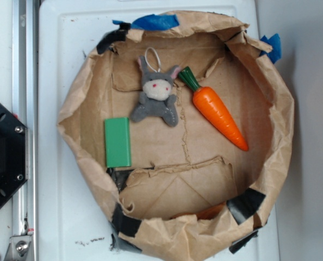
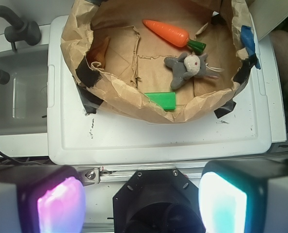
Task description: Grab the carrot.
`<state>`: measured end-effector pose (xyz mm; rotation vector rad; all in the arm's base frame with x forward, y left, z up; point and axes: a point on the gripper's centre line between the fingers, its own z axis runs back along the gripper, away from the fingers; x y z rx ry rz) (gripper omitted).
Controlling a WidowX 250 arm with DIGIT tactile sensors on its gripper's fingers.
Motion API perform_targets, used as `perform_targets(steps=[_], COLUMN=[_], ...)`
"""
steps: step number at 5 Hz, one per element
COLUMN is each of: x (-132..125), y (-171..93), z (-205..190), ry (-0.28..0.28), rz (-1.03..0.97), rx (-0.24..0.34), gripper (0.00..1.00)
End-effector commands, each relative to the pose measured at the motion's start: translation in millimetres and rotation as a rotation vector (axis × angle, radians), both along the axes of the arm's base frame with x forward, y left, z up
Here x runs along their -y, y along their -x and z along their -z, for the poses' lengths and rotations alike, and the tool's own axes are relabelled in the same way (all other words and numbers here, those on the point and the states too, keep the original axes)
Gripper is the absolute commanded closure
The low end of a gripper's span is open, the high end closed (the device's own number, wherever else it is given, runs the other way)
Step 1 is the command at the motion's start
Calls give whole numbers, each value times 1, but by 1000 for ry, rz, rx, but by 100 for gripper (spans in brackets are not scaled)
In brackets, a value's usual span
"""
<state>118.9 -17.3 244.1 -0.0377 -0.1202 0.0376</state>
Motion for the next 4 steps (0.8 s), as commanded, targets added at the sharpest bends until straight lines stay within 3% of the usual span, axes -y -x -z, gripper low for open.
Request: perform_targets(steps=[1, 2, 3, 4], x=[0, 4, 6, 5], y=[0, -34, -73, -100], z=[0, 6, 21, 41], ry=[0, 42, 19, -2], rz=[0, 112, 263, 385], rx=[0, 19, 58, -12], gripper=[0, 0, 0, 0])
